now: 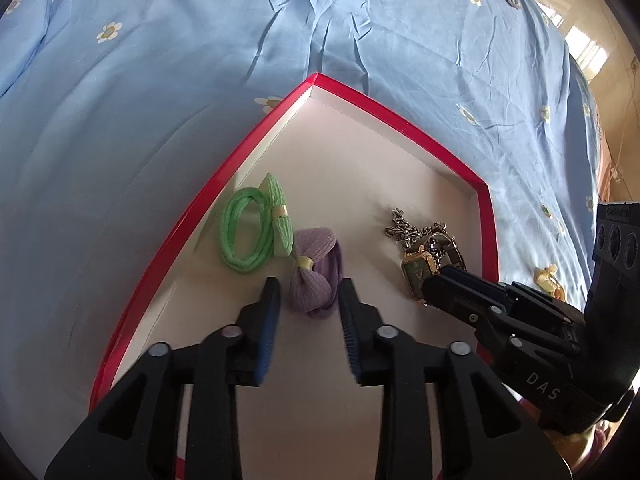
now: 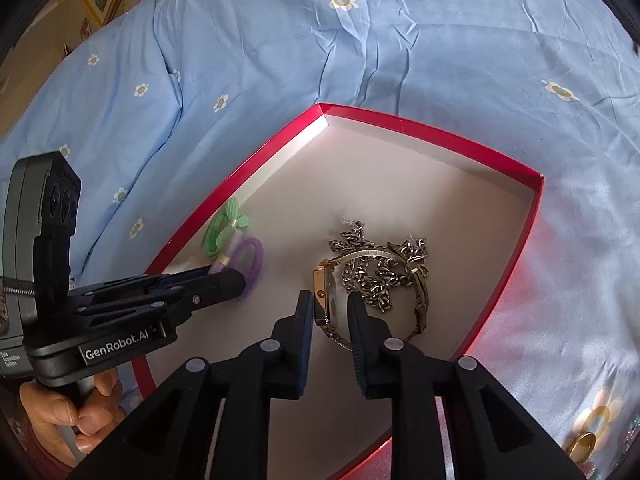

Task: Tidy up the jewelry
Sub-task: 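Carry the hair tie and watch into the red box and release both, then move both open tools back to the remaining jewelry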

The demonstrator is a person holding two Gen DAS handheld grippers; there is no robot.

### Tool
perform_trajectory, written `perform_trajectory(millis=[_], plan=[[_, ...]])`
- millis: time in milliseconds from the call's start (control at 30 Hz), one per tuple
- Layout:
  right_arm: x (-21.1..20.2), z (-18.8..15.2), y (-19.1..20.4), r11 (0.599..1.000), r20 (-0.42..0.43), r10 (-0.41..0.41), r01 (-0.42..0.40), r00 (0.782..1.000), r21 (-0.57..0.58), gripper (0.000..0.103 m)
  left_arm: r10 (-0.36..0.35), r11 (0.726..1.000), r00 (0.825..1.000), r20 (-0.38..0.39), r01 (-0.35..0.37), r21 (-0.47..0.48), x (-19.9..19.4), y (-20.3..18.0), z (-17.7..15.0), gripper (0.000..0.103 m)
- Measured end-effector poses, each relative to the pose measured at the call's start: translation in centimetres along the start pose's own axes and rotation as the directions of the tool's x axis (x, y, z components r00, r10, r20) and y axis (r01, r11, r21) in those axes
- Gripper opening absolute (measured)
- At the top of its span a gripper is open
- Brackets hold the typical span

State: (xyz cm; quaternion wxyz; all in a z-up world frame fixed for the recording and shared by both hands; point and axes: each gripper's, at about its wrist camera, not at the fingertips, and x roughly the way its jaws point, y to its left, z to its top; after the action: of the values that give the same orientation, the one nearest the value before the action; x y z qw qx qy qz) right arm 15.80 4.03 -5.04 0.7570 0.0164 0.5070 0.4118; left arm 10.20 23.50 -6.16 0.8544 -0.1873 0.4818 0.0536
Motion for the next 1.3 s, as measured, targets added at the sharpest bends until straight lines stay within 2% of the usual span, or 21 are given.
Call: perform_trajectory(millis=[67, 233, 467, 600, 967, 1300], plan=[[-0.4, 0.0, -0.2, 1.000, 0.011, 0.005, -0.005, 1.000, 0.009, 0.029, 0.011, 1.000, 1.000, 0.007, -0.011, 0.004, -0.4, -0.1, -0.1, 0.033], [-1.5, 0.1, -0.3, 1.000, 0.036, 0.008, -0.008, 0.999, 0.017, 0.029, 0.009, 1.000, 1.000, 0.027, -0.009, -0.008, -1.5, 0.0, -0.6, 0.034], [-4.7, -0.6, -0.4, 0.999, 0.088, 0.014, -0.016, 0.996, 0.027, 0.038, 0.007, 0.999, 0.997, 0.076, -0.004, -0.037, -3.3, -0.4, -1.9, 0.050], [-6.6, -1.4, -0.9, 0.999, 0.104, 0.011, -0.014, 0.994, 0.033, 0.046, -0.007, 0.999, 0.997, 0.076, 0.010, -0.031, -3.9, -1.2, -2.6, 0.050], [-11.3, -4.3, -3.4, 0.996, 0.144, -0.039, 0.028, 0.989, 0.082, 0.047, -0.069, 0.997, 0.996, 0.062, 0.066, 0.040, -4.8, -5.4, -4.2, 0.050], [-15.4, -7.5, -6.3, 0.987, 0.174, -0.103, 0.079, 0.979, 0.139, 0.053, -0.100, 0.989, 0.994, 0.037, 0.095, 0.117, -5.1, -9.7, -5.9, 0.057]])
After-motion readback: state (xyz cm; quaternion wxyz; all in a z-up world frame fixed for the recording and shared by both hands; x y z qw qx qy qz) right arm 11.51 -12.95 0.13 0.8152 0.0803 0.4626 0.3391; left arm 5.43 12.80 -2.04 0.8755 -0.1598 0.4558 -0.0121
